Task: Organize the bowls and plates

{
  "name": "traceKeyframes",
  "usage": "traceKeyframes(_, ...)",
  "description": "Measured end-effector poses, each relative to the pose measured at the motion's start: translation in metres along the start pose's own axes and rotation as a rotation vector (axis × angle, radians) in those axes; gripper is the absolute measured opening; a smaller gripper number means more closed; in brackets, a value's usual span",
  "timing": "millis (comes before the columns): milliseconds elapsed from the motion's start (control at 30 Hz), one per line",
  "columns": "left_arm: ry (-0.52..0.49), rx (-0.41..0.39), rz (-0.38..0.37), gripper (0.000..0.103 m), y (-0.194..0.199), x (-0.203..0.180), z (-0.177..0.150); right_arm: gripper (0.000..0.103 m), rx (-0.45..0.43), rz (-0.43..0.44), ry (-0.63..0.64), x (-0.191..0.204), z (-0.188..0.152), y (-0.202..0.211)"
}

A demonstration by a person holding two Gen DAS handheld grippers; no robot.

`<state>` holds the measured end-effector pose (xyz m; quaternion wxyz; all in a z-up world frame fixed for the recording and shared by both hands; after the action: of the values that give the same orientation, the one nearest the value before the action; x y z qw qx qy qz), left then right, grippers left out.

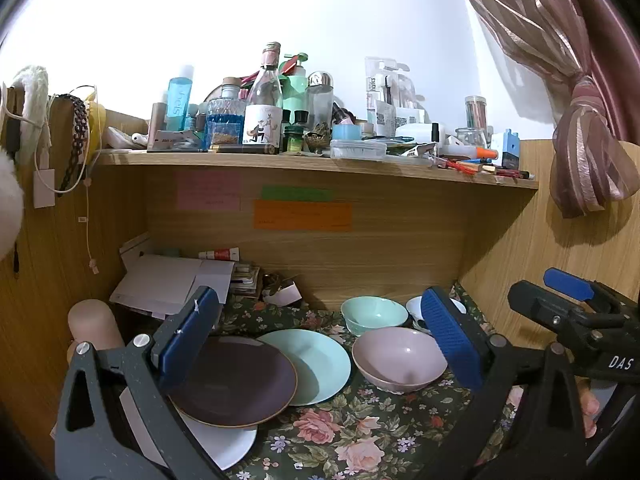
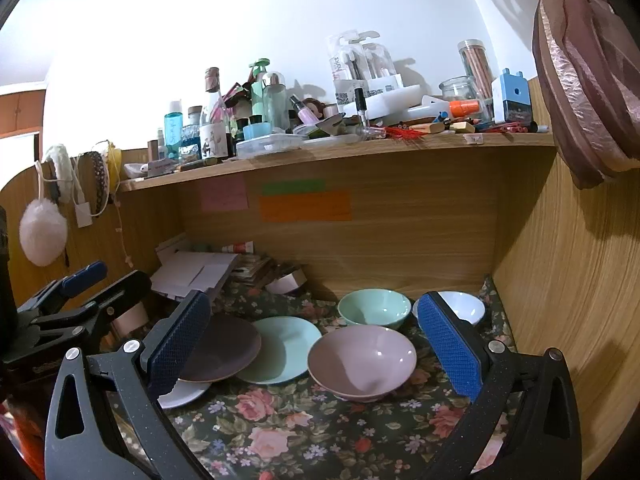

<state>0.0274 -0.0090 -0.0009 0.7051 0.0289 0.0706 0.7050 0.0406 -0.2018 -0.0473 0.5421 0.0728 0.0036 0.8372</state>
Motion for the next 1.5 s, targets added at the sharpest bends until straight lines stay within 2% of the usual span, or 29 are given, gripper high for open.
traceKeyframes(1500, -0.011, 0.004, -0.007, 0.103, -0.0034, -0.0052, -0.0007, 0.103, 0.004, -0.003, 0.007, 0.0002, -0.0005, -0.002)
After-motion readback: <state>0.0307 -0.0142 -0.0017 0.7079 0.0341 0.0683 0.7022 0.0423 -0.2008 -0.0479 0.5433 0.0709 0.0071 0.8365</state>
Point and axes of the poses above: each gripper's, at about its wrist camera, not at the fingertips, and y roughly against the way its jaws point, x to its left, z to its top, the point moved 3 cm from there along -y, roughly the way its jaws point, and after that the axes turned 3 degrees about -x, right-handed, at the moved point
